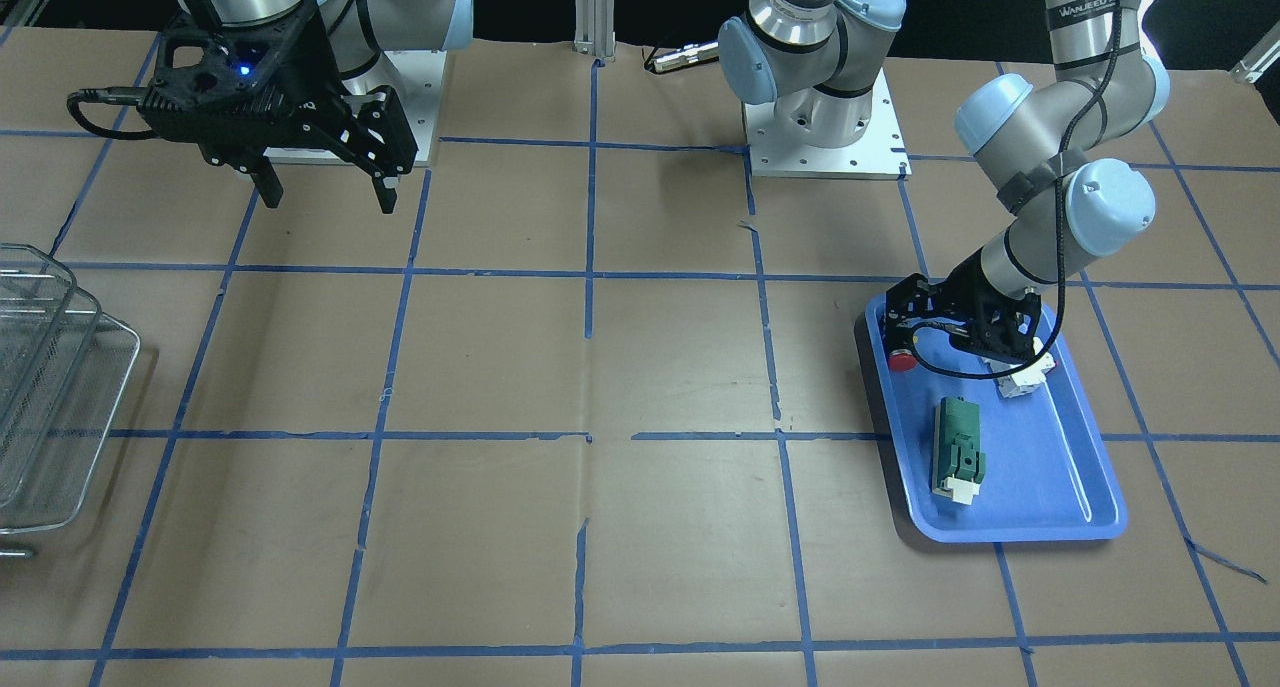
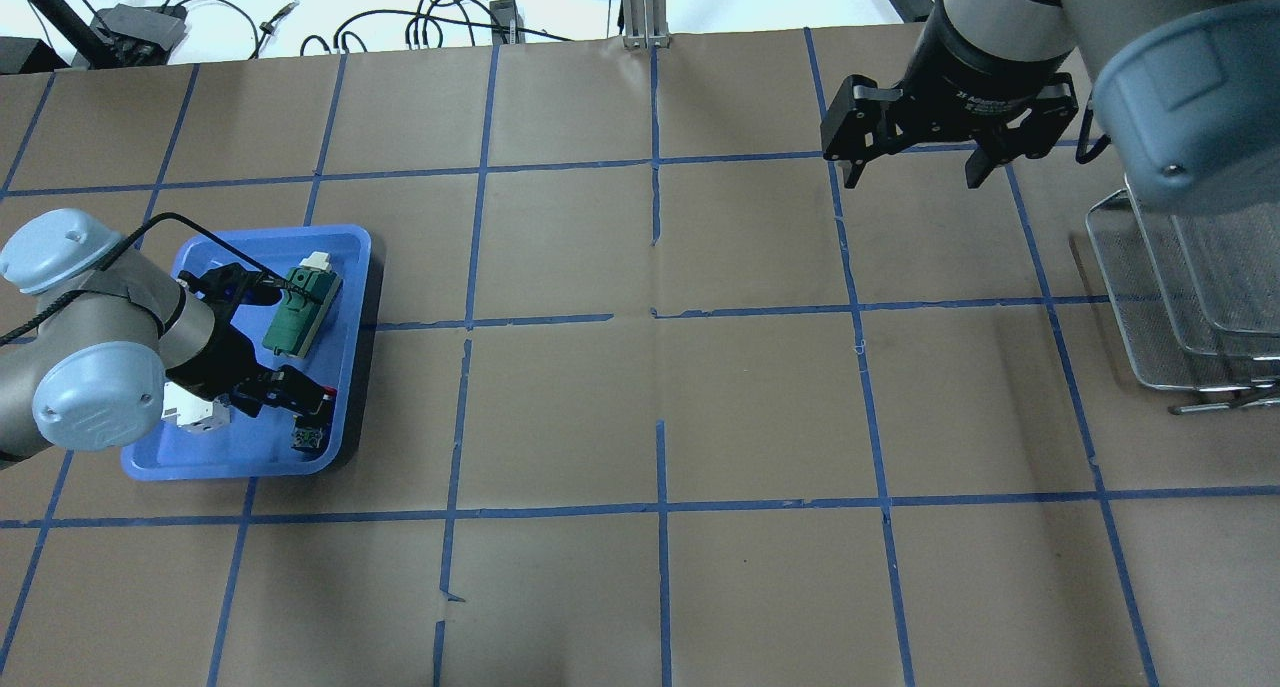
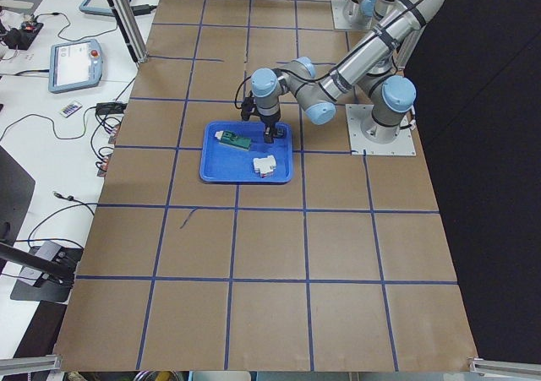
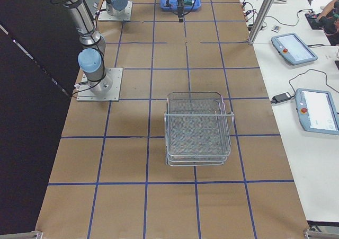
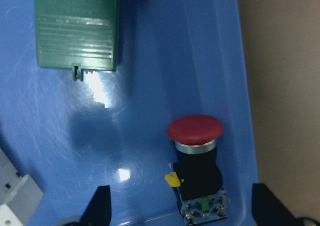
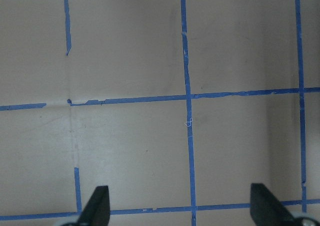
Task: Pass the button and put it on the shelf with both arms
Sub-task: 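Close the left gripper on the red push-button's black base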
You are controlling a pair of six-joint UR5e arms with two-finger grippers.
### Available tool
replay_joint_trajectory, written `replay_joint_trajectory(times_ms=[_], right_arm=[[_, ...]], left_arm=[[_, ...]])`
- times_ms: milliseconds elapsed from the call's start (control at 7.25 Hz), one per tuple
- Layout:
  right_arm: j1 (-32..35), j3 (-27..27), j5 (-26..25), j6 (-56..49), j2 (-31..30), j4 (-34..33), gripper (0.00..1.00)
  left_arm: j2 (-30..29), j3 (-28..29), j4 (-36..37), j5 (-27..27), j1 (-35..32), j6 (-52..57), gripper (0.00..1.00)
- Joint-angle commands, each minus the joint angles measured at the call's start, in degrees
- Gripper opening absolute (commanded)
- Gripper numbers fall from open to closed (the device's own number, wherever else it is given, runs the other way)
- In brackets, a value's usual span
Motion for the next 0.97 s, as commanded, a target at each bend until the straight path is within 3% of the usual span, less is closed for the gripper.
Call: replay_joint_trajectory(times_ms=[0, 828], right_arm=[[0.00, 0.00, 0.00, 0.00, 0.00, 0.07, 1.00], [0.00, 0.09, -0.09, 0.00, 0.00, -0.02, 1.00]], left_arm=[[-0.47, 0.20, 0.12, 0.29, 0.00, -0.16, 0.98], [-2.05, -0.06, 0.91, 0.47, 1.14, -3.50, 0.99]])
